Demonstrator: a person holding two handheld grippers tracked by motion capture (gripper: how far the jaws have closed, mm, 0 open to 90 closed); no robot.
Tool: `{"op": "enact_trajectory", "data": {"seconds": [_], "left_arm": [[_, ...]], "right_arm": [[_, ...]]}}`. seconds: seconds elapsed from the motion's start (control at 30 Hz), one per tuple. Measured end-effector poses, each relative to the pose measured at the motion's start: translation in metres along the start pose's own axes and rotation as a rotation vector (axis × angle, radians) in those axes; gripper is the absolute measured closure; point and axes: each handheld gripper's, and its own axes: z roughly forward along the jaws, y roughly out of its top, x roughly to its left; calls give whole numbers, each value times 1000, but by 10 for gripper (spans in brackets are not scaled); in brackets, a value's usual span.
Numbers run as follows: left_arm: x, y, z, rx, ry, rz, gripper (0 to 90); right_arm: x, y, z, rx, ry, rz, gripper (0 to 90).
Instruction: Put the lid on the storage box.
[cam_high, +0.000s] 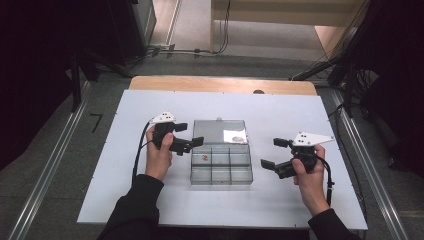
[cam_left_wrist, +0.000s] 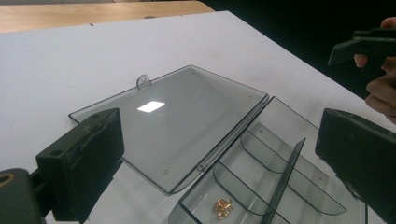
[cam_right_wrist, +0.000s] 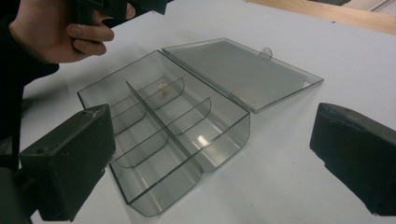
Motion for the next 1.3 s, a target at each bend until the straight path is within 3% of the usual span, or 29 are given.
{"op": "enact_trajectory", "data": {"seconds": [0.43, 0.83, 1.3], "left_arm": [[13, -4, 15, 10, -4, -57, 14], [23, -9, 27, 12, -7, -105, 15], [29, -14, 35, 19, -10, -150, 15]], "right_arm": [[-21, 24, 19, 9, -20, 31, 0], [-34, 27, 38, 18, -23, 76, 25], [-42, 36, 55, 41, -21, 88, 25]]}}
